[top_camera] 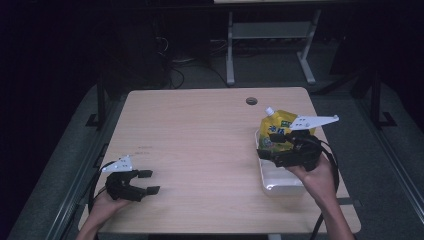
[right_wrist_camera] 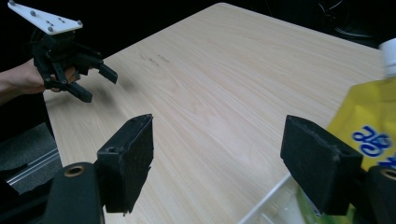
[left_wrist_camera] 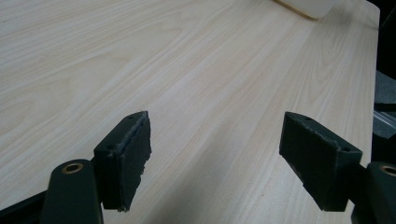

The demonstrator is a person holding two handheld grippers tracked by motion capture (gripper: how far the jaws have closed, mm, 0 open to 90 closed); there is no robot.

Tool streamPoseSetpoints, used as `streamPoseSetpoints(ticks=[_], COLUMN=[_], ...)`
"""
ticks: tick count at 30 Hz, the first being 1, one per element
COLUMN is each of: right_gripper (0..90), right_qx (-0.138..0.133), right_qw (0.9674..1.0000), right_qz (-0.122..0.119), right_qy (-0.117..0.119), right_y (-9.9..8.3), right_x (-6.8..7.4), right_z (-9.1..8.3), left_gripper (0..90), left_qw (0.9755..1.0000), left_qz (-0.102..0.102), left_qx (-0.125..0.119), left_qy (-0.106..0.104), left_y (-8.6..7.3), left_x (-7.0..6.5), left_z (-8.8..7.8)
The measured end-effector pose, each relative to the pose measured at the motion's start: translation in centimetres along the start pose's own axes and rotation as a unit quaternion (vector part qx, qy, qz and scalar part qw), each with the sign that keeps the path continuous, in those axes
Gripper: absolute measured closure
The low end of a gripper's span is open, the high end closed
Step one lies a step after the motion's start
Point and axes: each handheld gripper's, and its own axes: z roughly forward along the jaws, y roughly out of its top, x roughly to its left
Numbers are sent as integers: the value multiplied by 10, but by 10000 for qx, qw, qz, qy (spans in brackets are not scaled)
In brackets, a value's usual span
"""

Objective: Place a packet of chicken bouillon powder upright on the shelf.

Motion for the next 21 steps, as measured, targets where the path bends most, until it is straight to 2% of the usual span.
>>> streamPoseSetpoints(ticks=[11,21], right_gripper=[232,232], right_qx=[229,315], right_qw=[9997,9994], right_qz=[-50,-88], right_qy=[59,132], right_y=[-12,-24], right_x=[25,43], right_z=[31,57], left_gripper=[237,235], left_qw=[10000,9998], left_qz=[78,158], left_qx=[34,96], left_qy=[-21,-30], left_y=[0,0], left_x=[-5,-7], left_z=[3,6])
